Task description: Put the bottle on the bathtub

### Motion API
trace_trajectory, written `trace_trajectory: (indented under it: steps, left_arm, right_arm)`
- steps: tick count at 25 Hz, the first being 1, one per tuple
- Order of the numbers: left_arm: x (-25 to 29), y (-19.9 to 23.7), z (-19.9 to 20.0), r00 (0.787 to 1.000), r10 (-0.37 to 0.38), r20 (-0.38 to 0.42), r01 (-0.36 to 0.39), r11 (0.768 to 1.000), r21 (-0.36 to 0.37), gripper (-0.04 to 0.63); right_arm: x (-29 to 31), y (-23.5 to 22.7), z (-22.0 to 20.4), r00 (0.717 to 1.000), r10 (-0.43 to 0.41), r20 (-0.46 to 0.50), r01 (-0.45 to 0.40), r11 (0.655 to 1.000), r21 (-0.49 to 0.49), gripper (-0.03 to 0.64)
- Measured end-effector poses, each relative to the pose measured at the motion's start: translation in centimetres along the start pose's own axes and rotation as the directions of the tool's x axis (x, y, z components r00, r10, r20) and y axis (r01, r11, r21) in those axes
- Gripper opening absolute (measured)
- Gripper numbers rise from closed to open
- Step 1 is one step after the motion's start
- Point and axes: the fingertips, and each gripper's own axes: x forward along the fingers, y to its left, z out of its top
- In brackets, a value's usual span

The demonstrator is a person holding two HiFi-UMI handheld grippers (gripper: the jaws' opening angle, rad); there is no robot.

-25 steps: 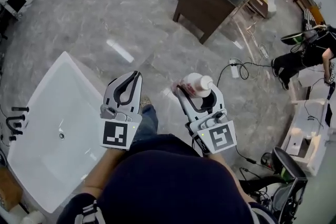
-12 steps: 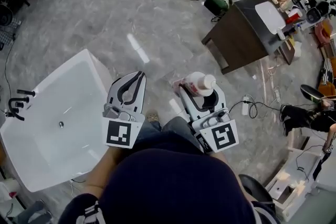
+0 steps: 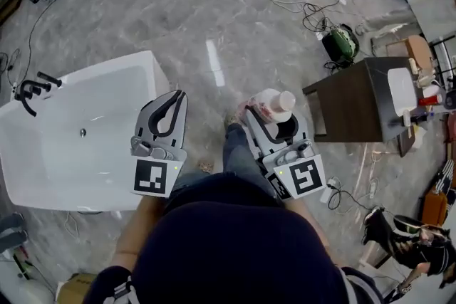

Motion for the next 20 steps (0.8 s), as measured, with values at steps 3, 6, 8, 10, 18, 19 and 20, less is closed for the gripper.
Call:
trace_trajectory:
  steps: [3,6,8,10,18,19,20]
  left_arm:
    - [2.2,1.9,0.3,0.996,0.086,0.005,-0.086,0.996,0.009,0.035]
    - [4.3,3.1,1.2,0.985,0.171,0.005,-0.171,0.985,0.003,0.035]
    - [5.7,3.7,1.7,0.976,0.220,0.002,-0.220,0.976,-0.006,0.035]
    - [7.2,4.3,2.1,0.963,0.269,-0.007,-0.269,0.963,-0.009,0.035]
    - [11.5,5.5,2.2,0.887,0.460,-0.045,-0.461,0.887,-0.015,0.035]
    - [11.7,5.8,1.9,0.875,0.481,-0.052,-0.482,0.876,-0.014,0.035]
    - [11.9,6.1,1.7,0.864,0.499,-0.060,-0.501,0.866,-0.012,0.035]
  right_arm:
    - [3.9,-2.1,0.7,0.995,0.103,0.012,-0.103,0.994,-0.020,0.245]
    - [7.6,-4.2,1.8,0.978,0.209,0.017,-0.209,0.977,-0.031,0.245]
    - [9.5,-5.6,2.3,0.965,0.264,0.008,-0.263,0.964,-0.037,0.245]
    - [11.3,-7.1,2.9,0.950,0.312,0.003,-0.312,0.949,-0.043,0.245]
    - [16.2,-12.8,3.4,0.882,0.470,-0.007,-0.470,0.881,-0.051,0.245]
    - [16.8,-13.3,3.2,0.874,0.485,-0.011,-0.485,0.873,-0.050,0.245]
    - [17.4,-13.7,3.0,0.867,0.498,-0.015,-0.498,0.866,-0.047,0.245]
